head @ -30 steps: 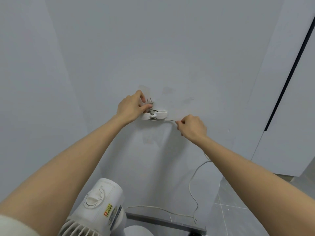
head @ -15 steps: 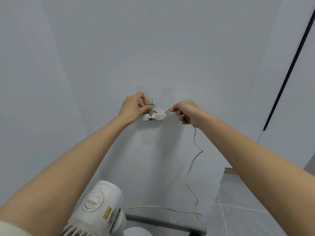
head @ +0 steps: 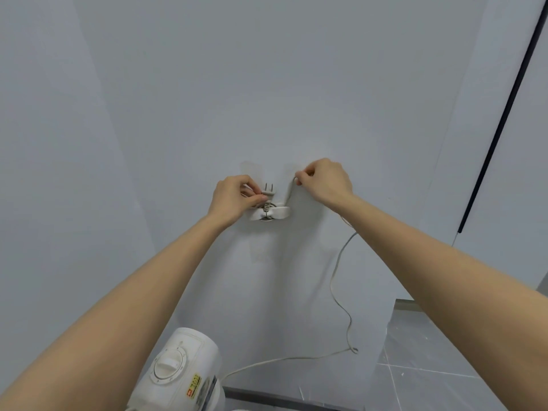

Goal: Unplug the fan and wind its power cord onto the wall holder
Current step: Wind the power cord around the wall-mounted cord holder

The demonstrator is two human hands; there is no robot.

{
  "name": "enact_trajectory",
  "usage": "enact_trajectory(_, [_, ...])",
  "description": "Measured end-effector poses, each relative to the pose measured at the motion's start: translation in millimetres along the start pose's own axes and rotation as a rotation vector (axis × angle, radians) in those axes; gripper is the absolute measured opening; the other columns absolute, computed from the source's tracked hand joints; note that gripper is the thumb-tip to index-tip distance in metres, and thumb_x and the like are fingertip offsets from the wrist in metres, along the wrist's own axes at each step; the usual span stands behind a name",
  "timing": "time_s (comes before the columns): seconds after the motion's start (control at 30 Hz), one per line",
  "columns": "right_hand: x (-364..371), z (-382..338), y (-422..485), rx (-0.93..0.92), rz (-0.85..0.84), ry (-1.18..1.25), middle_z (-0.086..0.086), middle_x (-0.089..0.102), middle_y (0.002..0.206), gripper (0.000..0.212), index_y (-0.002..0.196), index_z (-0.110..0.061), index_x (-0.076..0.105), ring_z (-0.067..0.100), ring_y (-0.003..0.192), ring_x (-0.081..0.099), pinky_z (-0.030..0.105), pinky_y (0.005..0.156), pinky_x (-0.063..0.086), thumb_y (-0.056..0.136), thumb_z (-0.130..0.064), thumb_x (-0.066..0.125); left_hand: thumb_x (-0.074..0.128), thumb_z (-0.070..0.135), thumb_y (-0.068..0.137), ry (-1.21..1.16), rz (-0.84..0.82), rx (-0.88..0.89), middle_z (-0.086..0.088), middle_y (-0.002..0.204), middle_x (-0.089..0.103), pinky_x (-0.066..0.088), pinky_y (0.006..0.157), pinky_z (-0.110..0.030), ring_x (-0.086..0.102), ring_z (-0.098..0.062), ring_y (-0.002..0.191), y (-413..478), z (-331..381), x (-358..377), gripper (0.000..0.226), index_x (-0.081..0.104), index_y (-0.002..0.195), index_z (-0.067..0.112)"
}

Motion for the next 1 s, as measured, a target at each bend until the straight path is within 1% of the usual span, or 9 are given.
enact_trajectory(0.07, [-12, -22, 0, -0.121, 0.122, -0.162, 0.011, 0.072, 0.089, 0.027, 0.085, -0.010, 0.072, 0.034, 0.088, 0.063, 0.029, 0.064, 0.039, 0.089, -0.033, 0.058, 0.083, 0.014, 0.069, -0.031, -0.001, -0.011, -0.008, 0.068, 0.072, 0.058, 0.078, -0.044, 0.072, -0.022, 0.071, -1, -1, 0, 0.016, 0.067, 0.072, 0.013])
enact_trajectory(0.13, [-14, -39, 3, -0.177, 0.132, -0.191, 0.010, 0.072, 0.092, 0.027, 0.084, -0.010, 0.070, 0.031, 0.091, 0.063, 0.029, 0.065, 0.036, 0.087, -0.036, 0.061, 0.083, 0.014, 0.067, -0.056, -0.001, -0.016, -0.009, 0.070, 0.073, 0.058, 0.079, -0.044, 0.072, -0.021, 0.071, -1, 0, -1, 0.017, 0.067, 0.068, 0.015])
enact_trajectory(0.27, [8, -50, 18, -0.123, -0.102, -0.081, 0.016, 0.073, 0.099, 0.034, 0.097, 0.003, 0.071, 0.032, 0.088, 0.063, 0.035, 0.066, 0.046, 0.092, -0.026, 0.053, 0.083, 0.015, 0.068, -0.068, -0.030, -0.017, -0.005, 0.067, 0.071, 0.058, 0.078, -0.042, 0.069, -0.017, 0.067, -2, 3, 0, 0.014, 0.069, 0.069, 0.013])
enact_trajectory(0.37, [23, -55, 15, -0.081, -0.264, 0.002, 0.017, 0.062, 0.095, 0.034, 0.110, 0.005, 0.066, 0.026, 0.074, 0.048, 0.030, 0.056, 0.036, 0.096, -0.017, 0.045, 0.083, 0.016, 0.068, -0.061, -0.029, -0.025, -0.003, 0.065, 0.071, 0.058, 0.078, -0.039, 0.069, -0.015, 0.065, -2, 3, 0, 0.014, 0.069, 0.070, 0.014])
enact_trajectory(0.57, [10, -26, 11, 0.046, -0.080, 0.003, 0.016, 0.065, 0.109, 0.033, 0.107, -0.006, 0.067, 0.035, 0.096, 0.058, 0.030, 0.073, 0.039, 0.094, -0.023, 0.042, 0.080, 0.021, 0.071, -0.037, 0.023, -0.068, -0.001, 0.066, 0.071, 0.058, 0.079, -0.042, 0.071, -0.018, 0.070, -3, -5, -4, 0.014, 0.067, 0.068, 0.022])
enact_trajectory(0.73, [4, -37, -1, -0.081, -0.117, 0.084, 0.002, 0.060, 0.075, 0.030, 0.091, -0.008, 0.072, 0.023, 0.073, 0.054, 0.028, 0.057, 0.037, 0.090, -0.022, 0.046, 0.081, 0.021, 0.069, -0.033, 0.041, -0.115, 0.002, 0.064, 0.071, 0.058, 0.080, -0.036, 0.070, -0.013, 0.068, -2, -5, -5, 0.014, 0.068, 0.065, 0.023])
enact_trajectory(0.87, [0, -48, -5, -0.170, -0.137, 0.185, -0.003, 0.045, 0.050, 0.026, 0.084, -0.014, 0.079, 0.010, 0.050, 0.039, 0.014, 0.043, 0.030, 0.089, -0.026, 0.057, 0.079, 0.015, 0.071, -0.066, -0.022, -0.082, 0.007, 0.069, 0.070, 0.054, 0.076, -0.026, 0.063, 0.001, 0.062, -6, -2, -1, 0.008, 0.074, 0.072, 0.021])
enact_trajectory(0.93, [0, -47, -6, -0.181, -0.144, 0.203, 0.003, 0.059, 0.055, 0.024, 0.084, -0.016, 0.080, 0.013, 0.054, 0.047, 0.015, 0.049, 0.036, 0.088, -0.028, 0.060, 0.080, 0.018, 0.071, -0.059, -0.062, -0.092, 0.009, 0.076, 0.071, 0.049, 0.073, -0.022, 0.064, -0.004, 0.069, -10, -4, 2, 0.009, 0.075, 0.078, 0.021])
enact_trajectory(1.0, [5, -44, -6, -0.163, -0.175, 0.261, 0.012, 0.074, 0.088, 0.022, 0.085, -0.017, 0.079, 0.024, 0.086, 0.064, 0.031, 0.076, 0.052, 0.088, -0.030, 0.062, 0.083, 0.029, 0.066, -0.044, -0.078, -0.115, 0.009, 0.081, 0.072, 0.047, 0.071, -0.019, 0.064, -0.003, 0.073, -11, -6, 3, 0.017, 0.075, 0.079, 0.023])
Point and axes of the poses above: each hand's wrist, its own y-axis towards the middle knuckle, its own x-axis out of the palm, z = x × y, the point moved 10 cm from there along y, towards the middle knuckle
